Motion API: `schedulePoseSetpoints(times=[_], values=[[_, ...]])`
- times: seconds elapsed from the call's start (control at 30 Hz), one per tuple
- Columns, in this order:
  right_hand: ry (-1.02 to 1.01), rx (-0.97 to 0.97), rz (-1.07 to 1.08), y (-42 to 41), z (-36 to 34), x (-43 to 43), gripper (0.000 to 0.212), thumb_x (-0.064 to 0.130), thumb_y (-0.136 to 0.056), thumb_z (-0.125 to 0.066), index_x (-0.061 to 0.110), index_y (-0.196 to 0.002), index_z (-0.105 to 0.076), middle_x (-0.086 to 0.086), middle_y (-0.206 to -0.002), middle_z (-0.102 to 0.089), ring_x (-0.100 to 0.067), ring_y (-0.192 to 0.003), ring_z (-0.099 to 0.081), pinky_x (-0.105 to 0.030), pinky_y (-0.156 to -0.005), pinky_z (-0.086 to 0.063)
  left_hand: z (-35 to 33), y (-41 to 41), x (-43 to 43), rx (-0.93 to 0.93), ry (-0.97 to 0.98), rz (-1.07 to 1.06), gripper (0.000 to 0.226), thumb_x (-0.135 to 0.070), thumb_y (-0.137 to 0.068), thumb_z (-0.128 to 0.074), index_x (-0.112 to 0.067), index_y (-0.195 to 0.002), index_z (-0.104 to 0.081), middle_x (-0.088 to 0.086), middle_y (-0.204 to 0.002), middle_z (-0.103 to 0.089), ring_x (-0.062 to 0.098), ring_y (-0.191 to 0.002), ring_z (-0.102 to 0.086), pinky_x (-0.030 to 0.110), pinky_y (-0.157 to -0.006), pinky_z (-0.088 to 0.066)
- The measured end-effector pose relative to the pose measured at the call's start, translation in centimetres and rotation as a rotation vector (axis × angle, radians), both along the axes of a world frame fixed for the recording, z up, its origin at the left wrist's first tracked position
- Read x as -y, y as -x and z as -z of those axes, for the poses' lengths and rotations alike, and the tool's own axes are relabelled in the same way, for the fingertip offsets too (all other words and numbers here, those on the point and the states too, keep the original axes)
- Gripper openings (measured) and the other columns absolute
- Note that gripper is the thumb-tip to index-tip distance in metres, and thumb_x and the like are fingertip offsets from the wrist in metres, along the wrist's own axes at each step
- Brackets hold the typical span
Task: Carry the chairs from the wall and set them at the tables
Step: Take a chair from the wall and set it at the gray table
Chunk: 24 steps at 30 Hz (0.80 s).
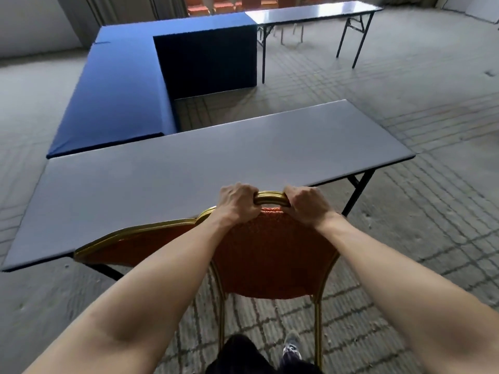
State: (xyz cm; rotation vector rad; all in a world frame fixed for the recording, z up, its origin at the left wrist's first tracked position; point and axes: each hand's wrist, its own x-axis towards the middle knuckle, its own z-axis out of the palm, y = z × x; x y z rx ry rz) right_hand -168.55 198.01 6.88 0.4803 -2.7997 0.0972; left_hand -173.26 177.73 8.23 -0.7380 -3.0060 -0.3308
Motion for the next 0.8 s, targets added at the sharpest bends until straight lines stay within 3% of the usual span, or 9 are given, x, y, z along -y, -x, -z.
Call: schedulePoseSetpoints(times=[0.23, 0.43, 0.67, 0.8], values=[[0.114, 0.053, -0.051, 7.3, 0.0, -2.5, 0.027, 0.027, -0.084, -0.074, 0.007, -0.088, -0.057, -0.012, -0.079, -0.067, -0.035, -0.071, -0.066, -0.041, -0.062, -0.049, -0.5, 4.9, -2.4, -0.035, 0.026, -0.102, 0.022, -0.04, -0.084, -0.056, -0.021, -0.086, -0.068, 0.001, -0.089, -0.07, 0.028, -0.086, -0.067, 0.03, -0.065, -0.037], [0.142, 0.032, -0.13, 12.5, -0.5, -4.0, 0.029, 0.026, -0.082, -0.077, 0.007, -0.085, -0.055, -0.012, -0.074, -0.065, -0.034, -0.065, -0.064, -0.04, -0.058, -0.049, -1.3, 8.7, -3.5, -0.05, 0.008, -0.15, 0.023, -0.042, -0.085, -0.057, -0.022, -0.085, -0.069, -0.004, -0.09, -0.063, 0.026, -0.082, -0.065, 0.03, -0.065, -0.035], [0.123, 0.064, -0.139, 13.2, 1.0, -5.1, 0.029, 0.029, -0.082, -0.077, 0.01, -0.087, -0.055, -0.011, -0.079, -0.067, -0.034, -0.073, -0.065, -0.039, -0.061, -0.048, -0.2, 8.6, -4.8, -0.019, -0.004, -0.196, 0.021, -0.04, -0.084, -0.058, -0.022, -0.085, -0.069, -0.003, -0.092, -0.064, 0.028, -0.086, -0.065, 0.032, -0.069, -0.043], [0.084, 0.074, -0.204, 11.8, 2.9, -4.5, 0.033, 0.026, -0.076, -0.082, 0.011, -0.085, -0.054, -0.008, -0.076, -0.066, -0.031, -0.068, -0.066, -0.035, -0.055, -0.047, 1.7, 7.0, -4.4, 0.036, 0.022, -0.236, 0.02, -0.04, -0.081, -0.058, -0.022, -0.081, -0.068, -0.005, -0.088, -0.065, 0.025, -0.082, -0.065, 0.031, -0.067, -0.043]])
